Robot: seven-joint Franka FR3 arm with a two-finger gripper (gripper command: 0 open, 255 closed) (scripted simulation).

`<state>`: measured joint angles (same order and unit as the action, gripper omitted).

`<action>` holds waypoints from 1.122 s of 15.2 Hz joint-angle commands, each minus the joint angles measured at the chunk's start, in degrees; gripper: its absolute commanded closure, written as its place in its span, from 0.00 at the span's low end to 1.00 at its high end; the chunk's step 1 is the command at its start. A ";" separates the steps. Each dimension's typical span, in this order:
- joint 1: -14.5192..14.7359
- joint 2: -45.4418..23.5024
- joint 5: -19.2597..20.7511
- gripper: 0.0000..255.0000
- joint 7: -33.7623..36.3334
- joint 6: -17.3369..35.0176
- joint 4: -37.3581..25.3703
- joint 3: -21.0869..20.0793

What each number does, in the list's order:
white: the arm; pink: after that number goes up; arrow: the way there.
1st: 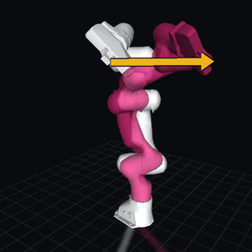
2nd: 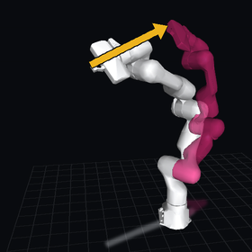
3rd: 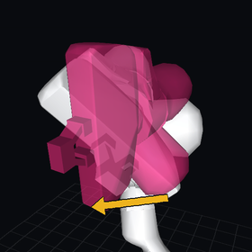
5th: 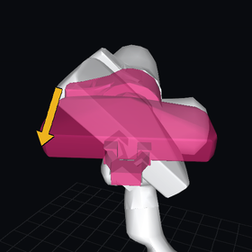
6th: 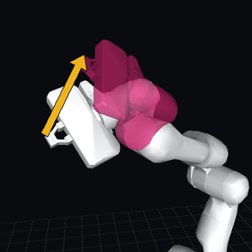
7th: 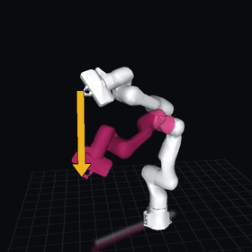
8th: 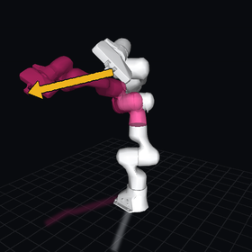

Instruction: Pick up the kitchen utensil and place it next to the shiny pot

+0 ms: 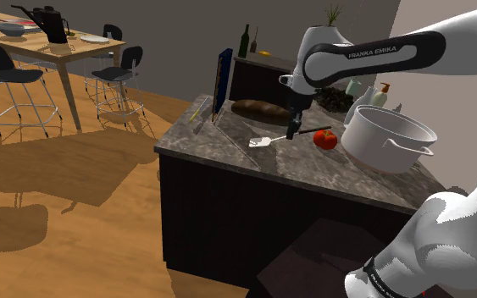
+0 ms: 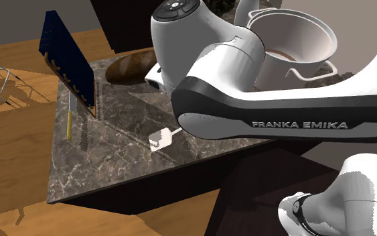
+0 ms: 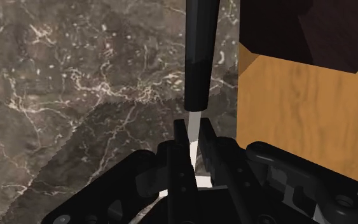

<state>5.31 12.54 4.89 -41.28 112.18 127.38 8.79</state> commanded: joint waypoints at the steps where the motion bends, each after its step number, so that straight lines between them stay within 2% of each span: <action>1: -0.04 0.27 0.01 1.00 -0.17 -1.48 -1.19 0.03; 17: 0.13 1.65 -0.18 1.00 -0.61 -13.85 -12.19 -0.37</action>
<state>5.41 14.09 4.71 -41.90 99.29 116.02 8.47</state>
